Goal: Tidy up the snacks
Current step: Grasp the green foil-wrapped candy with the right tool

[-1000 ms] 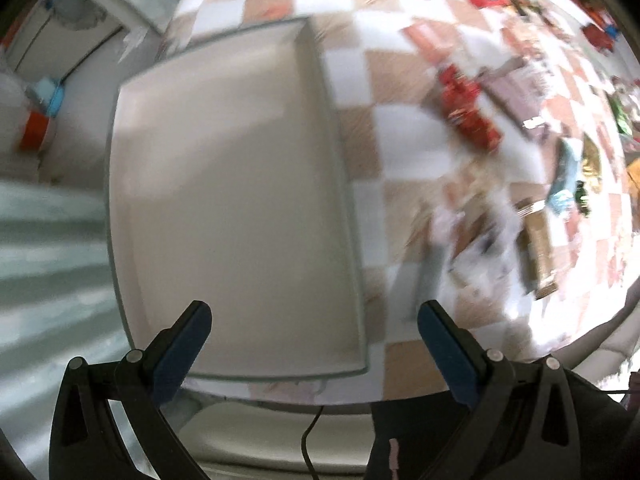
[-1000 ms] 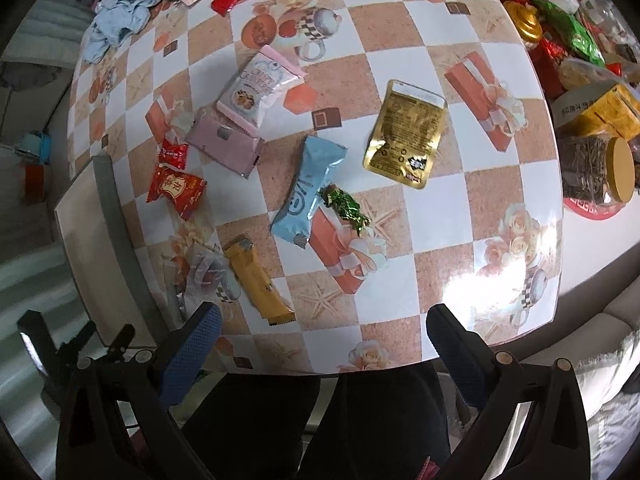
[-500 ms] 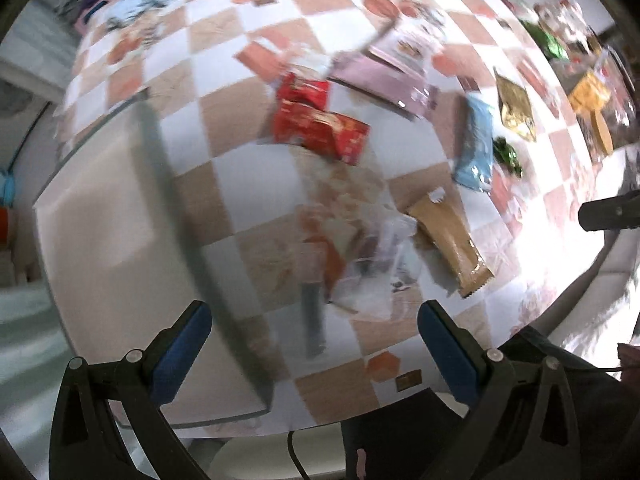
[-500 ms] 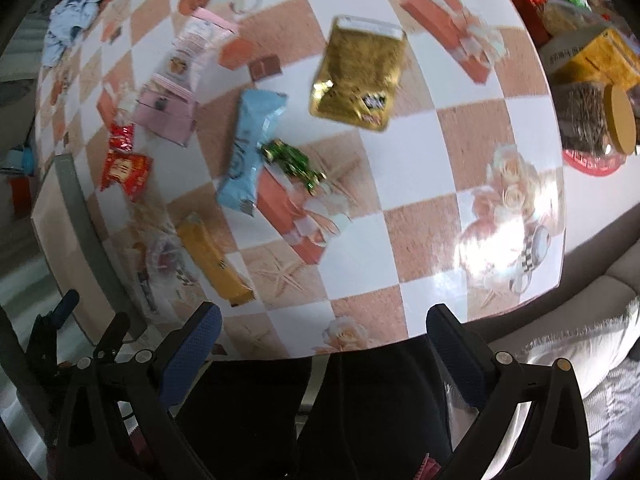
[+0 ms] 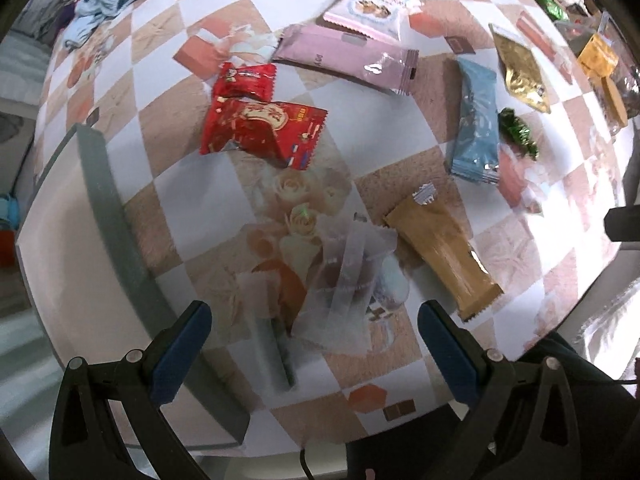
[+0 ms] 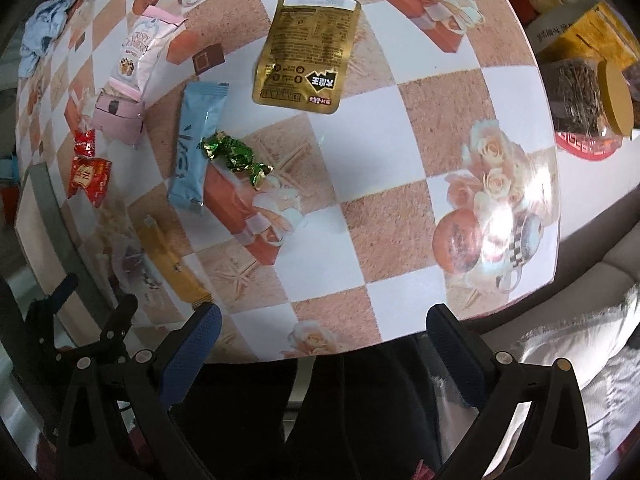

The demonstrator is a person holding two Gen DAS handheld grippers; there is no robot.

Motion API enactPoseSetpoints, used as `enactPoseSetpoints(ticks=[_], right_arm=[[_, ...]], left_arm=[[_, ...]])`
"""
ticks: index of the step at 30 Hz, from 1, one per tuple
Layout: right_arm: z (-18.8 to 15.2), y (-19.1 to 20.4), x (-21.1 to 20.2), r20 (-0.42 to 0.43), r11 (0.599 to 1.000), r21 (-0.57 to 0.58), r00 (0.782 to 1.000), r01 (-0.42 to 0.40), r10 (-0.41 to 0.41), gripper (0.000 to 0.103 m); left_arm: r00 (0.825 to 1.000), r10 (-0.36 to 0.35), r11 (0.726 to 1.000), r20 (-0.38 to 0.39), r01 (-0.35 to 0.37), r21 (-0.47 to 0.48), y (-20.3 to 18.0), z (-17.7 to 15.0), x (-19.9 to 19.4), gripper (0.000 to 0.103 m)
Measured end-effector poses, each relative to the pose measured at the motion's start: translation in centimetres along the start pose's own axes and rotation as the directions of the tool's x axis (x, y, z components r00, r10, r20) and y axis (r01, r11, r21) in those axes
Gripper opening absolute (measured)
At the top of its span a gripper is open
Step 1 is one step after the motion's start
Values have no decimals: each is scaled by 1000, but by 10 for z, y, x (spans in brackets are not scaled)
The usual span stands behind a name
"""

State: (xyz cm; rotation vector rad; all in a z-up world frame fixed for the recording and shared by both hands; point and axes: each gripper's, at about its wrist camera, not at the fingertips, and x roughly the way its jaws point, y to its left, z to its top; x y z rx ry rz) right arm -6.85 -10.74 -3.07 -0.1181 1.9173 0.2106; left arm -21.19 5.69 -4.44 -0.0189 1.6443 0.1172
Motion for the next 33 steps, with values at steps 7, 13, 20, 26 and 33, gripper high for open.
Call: enactPoseSetpoints(ticks=[7,13,20,26,33], right_arm=[[11,10,12,24,997,-79,999,24,-22,103],[24,25,29,63,978,-187,995,89,-78,103],[49,44,42,96,964,-233,989,129,-109,103],[62,56,57,121,953,-269,987,139,-110,103],[71,62,55,182,952,-261,977,157,-111,103]], left_arm=[[998,63,998,-15,-62,27,-12,15,21,103],[998,67,998,-17,-67,11,-19,33,33,103],[1000,-1,998,-7,1,-65,3,80,36,103],[999,-29,996,-19,27,-84,14,91,40,103],[1000,-10,992,7,11,-129,24,94,21,103]])
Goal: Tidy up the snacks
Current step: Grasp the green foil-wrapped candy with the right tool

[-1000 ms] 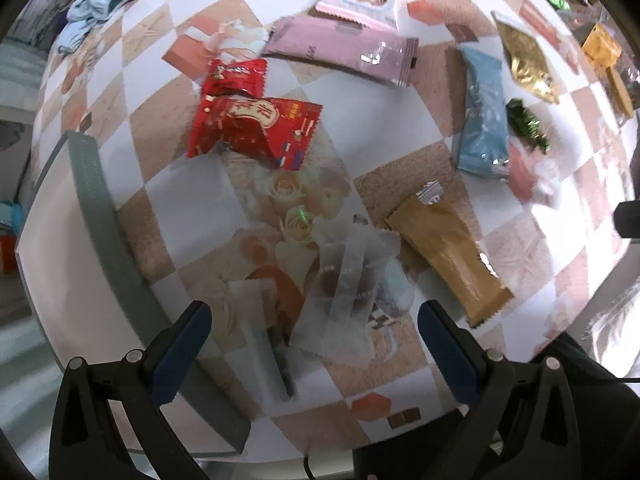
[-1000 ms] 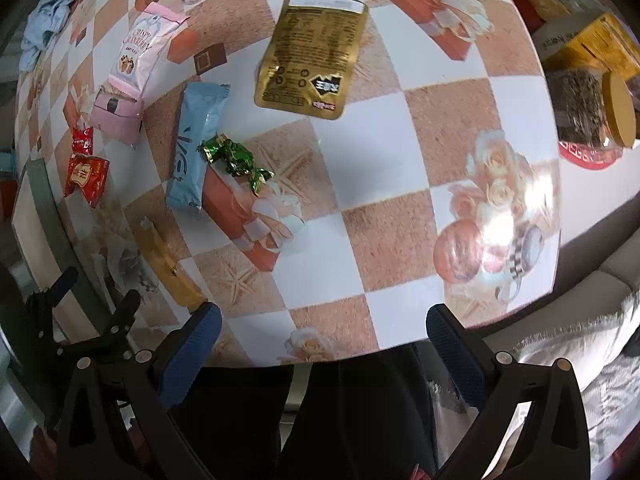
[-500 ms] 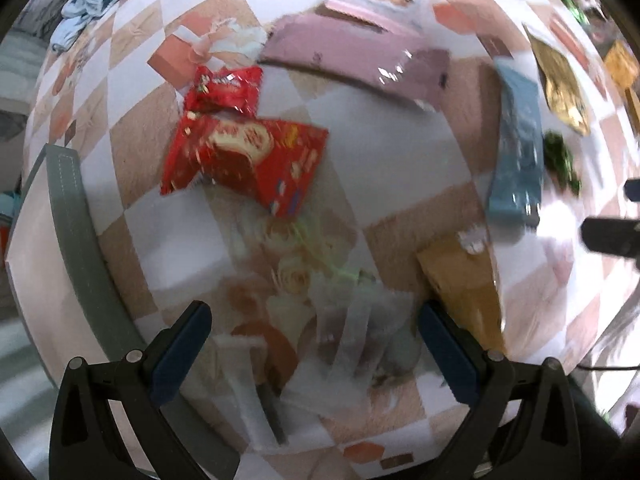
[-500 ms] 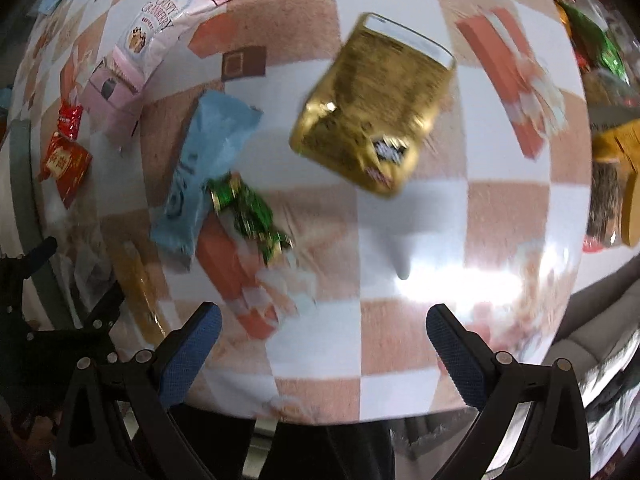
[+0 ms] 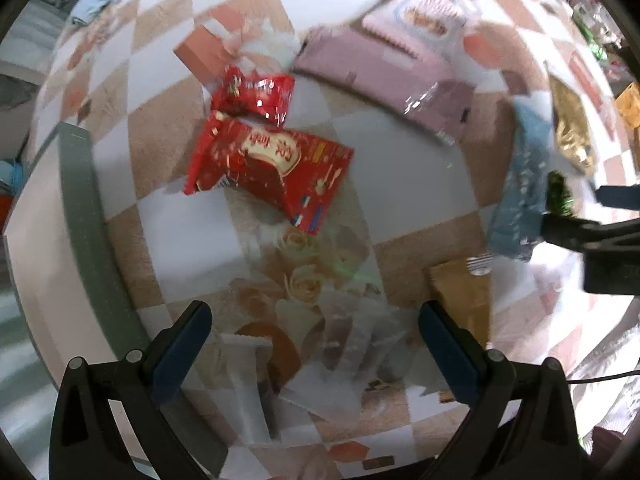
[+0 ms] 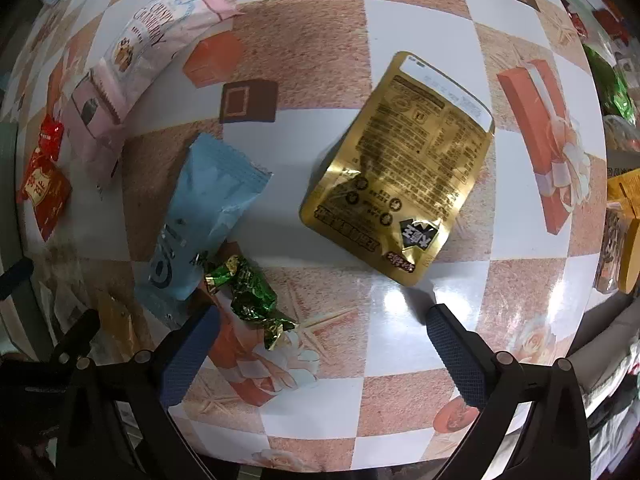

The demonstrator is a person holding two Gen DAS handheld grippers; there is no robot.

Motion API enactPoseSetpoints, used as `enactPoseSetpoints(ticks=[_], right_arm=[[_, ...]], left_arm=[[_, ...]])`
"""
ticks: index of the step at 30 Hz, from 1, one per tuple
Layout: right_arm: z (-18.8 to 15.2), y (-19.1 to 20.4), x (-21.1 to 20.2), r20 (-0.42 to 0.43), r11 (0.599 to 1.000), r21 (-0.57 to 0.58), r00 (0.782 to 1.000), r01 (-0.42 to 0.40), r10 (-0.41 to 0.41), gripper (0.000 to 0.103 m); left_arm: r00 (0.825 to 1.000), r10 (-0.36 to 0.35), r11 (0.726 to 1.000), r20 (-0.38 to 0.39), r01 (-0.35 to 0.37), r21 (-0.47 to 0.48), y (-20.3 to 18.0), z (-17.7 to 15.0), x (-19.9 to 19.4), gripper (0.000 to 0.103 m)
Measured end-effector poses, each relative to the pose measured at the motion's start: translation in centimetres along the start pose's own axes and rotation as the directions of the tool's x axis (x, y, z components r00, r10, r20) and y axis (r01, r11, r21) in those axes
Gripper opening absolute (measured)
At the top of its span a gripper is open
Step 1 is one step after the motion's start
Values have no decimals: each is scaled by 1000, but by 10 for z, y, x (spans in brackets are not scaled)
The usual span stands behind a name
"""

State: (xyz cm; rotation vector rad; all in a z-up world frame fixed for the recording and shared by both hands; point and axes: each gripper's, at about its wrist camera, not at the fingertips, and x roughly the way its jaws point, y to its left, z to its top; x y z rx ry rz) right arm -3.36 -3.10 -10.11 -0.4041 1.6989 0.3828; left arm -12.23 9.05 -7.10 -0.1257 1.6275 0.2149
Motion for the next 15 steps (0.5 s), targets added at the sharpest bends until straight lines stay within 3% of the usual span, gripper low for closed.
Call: enactPoseSetpoints(ticks=[5,10,15], right_arm=[[10,-3,-1,-37,1000,11,999,2,-1,103],[19,-7,-13,10,1000,-8,1000,-28,28,102],[19,7,-21,64,998,-68,998,6,-2,71]], left_arm=[[998,-25,1000,54,25,-7,-11,4,-27,103],[997,-35,999,75,36,-9,-23,20,-38,103],[997,-16,1000,74,16,4,-37,35,-37,103]])
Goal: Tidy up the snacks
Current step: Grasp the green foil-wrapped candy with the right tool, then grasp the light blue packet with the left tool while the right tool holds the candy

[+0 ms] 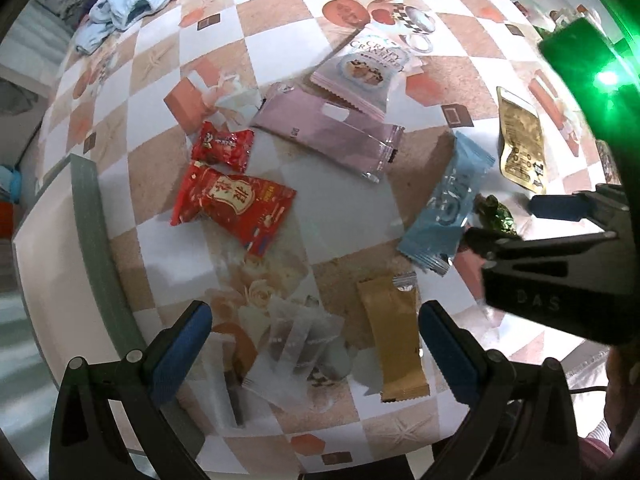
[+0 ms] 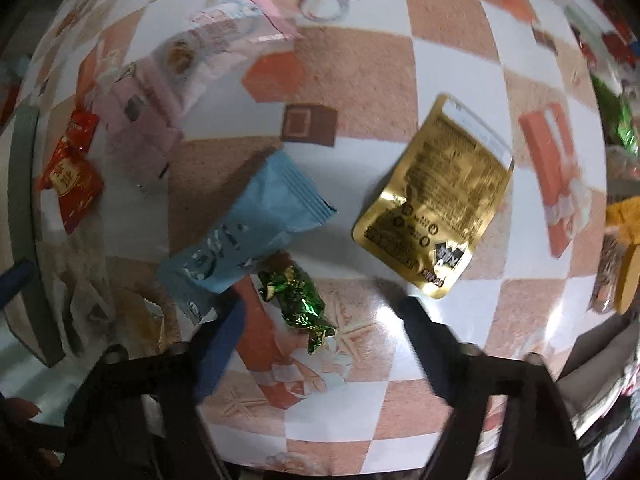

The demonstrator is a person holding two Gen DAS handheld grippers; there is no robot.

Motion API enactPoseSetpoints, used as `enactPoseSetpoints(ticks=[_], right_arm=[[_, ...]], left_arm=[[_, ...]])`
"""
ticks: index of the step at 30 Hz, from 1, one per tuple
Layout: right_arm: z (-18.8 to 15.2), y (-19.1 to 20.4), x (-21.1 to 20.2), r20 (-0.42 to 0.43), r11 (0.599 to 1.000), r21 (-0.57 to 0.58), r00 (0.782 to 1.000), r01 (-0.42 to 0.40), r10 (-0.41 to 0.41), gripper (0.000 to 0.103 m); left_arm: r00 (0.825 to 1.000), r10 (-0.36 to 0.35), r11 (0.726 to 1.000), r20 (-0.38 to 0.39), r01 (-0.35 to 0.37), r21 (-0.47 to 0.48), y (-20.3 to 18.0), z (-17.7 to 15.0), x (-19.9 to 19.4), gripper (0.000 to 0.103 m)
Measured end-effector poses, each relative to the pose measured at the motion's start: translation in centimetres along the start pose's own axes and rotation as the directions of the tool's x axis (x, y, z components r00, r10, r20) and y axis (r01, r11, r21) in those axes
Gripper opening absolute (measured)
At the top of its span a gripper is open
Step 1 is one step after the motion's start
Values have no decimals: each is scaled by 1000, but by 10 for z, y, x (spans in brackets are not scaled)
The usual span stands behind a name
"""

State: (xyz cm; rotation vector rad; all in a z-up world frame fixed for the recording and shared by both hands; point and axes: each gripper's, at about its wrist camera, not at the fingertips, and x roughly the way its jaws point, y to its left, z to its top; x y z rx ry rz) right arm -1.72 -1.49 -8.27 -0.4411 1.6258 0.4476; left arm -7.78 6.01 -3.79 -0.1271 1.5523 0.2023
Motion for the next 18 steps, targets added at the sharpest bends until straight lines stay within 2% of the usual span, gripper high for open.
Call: enactPoseSetpoints(ticks=[2,3,4,5,7,12,15,18], right_arm=[[1,1,-2,13,1000,-2,1000,7,-7,52],[1,0,-4,22,1000,-1,1000,6,-6,36],[2,-2,-6,30,1000,-4,1000,4,-4,25],[3,-4,-7,33,1000,-6,999,0,0,20],[2,-13,-6,24,999,19,999,-35,35,20],[-15,-54,-9,34,985,134,994,-104,101,20],[-28,-79,-9,30,972,199,992,-124,121,20],[-36,-99,-10,31,956,257,990,-144,141,20]], left_arm=[[1000,-6,1000,2,6,7,-2,6,3,103],[1000,-5,1000,7,5,15,-2,9,3,103],[1000,0,1000,14,0,28,-3,13,1,103],[1000,4,999,22,-5,45,-5,18,-3,103],[999,10,997,38,-13,80,-17,7,-15,103],[995,13,980,100,-33,197,-64,34,-18,103],[991,24,958,130,-60,281,-95,52,-14,103],[991,24,944,129,-65,323,-125,62,-7,102]])
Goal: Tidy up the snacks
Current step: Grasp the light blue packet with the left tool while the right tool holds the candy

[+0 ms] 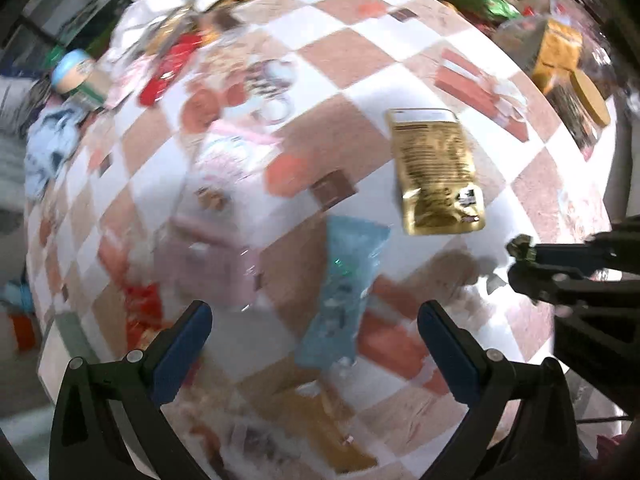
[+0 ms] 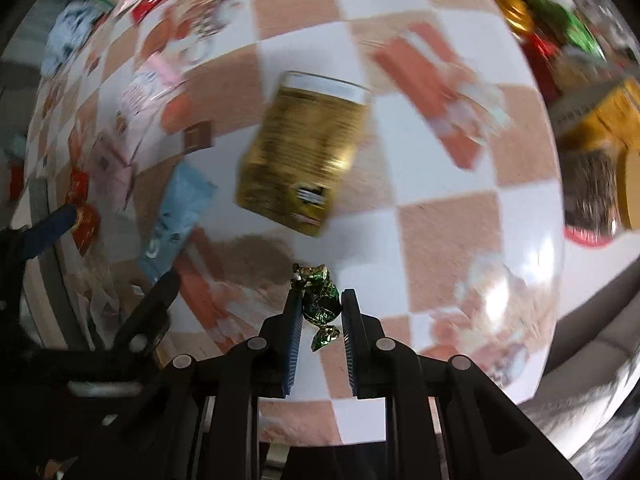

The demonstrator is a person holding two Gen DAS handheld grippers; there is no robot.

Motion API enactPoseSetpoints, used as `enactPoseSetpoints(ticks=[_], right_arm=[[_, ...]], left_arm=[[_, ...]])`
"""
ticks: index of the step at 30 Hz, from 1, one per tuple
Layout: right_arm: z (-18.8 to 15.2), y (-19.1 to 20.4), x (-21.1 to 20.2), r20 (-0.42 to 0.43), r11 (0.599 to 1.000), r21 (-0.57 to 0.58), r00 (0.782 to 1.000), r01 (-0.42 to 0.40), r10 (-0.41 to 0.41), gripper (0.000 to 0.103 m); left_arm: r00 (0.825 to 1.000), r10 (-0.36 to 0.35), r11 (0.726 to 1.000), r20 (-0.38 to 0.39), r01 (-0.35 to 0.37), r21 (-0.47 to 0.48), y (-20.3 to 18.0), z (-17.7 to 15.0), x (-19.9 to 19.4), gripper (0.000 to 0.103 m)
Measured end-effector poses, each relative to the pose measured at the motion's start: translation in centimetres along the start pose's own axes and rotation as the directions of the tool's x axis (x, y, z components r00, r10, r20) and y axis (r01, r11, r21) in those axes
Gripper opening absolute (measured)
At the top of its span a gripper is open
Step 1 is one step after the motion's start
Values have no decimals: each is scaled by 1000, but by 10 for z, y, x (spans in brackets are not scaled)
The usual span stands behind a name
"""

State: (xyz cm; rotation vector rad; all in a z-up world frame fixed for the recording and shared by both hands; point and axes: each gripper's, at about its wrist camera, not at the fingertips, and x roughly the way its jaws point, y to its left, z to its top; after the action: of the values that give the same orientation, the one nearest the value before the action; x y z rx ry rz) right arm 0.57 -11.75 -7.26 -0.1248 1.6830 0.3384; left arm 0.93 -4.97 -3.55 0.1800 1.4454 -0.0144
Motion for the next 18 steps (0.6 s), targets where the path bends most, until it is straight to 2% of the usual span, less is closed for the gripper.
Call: enactPoseSetpoints(ticks=[4,7,9,11,14,15,16,18], right_arm=[[1,-21,-3,1,999,34,1000,-14,14,20],[-4,-28,-7,-1,998,52,1000,-27,28,20],[-3,-28,-11,2,997,61,999,-35,35,21],[-8,-38,-10,3,997,68,999,-43,43,21],[-13,-40,-13,7,996,72,999,-47,46,21],[-13,-39,-16,9,996,72,999,-47,46,21],[-14,-38,-19,11,996,72,999,-47,46,21],[-10,-39,-21,17,996,71,999,-45,44,21]], left_arm=[[998,-18,1000,-58,17,-13,-7,13,28,94],[994,-37,999,-104,34,-27,-11,22,42,93],[991,-70,996,-114,64,-55,-9,27,45,91],[986,-117,991,-116,108,-82,-6,31,45,84],[988,-122,990,-94,115,-77,14,24,37,58],[987,-126,990,-97,120,-71,12,27,34,40],[985,-134,989,-108,126,-74,13,30,34,29],[980,-165,982,-108,154,-106,33,39,23,29]])
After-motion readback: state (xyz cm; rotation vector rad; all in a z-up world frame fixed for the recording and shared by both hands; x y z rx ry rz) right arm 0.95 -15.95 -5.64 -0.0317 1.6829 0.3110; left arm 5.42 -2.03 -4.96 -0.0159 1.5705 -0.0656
